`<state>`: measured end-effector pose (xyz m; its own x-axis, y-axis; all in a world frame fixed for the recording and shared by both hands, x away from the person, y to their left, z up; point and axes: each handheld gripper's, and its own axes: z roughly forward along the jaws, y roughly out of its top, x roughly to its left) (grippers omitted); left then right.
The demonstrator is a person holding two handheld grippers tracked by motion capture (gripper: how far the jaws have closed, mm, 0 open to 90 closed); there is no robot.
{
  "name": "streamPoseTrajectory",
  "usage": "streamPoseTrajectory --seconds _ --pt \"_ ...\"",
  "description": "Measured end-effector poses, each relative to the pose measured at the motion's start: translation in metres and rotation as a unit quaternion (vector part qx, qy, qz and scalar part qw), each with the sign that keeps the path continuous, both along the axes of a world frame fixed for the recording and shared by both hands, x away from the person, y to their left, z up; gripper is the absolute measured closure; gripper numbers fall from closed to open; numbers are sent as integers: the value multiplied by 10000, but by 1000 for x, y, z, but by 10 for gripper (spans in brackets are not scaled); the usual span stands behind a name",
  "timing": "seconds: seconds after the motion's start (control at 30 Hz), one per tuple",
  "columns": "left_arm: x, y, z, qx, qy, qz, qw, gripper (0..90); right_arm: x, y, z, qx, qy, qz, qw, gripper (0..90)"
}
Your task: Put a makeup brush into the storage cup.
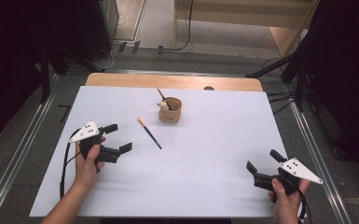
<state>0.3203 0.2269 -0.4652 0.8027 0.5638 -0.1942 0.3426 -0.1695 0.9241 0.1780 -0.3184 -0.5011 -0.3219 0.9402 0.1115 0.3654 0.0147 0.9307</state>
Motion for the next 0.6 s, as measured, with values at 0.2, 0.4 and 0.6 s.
streamPoseTrajectory --seconds 0.2,0.4,0.6 --pt "21 -6 2 -78 129 -41 9999 0 0 0 -1 3 20 12 10000 0" --pt "40 -13 1 86 254 -158 9995 0 0 0 -1 -8 35 7 10000 0" --pt "54 -22 -1 184 484 -294 9982 0 0 0 -2 -2 47 18 10000 0"
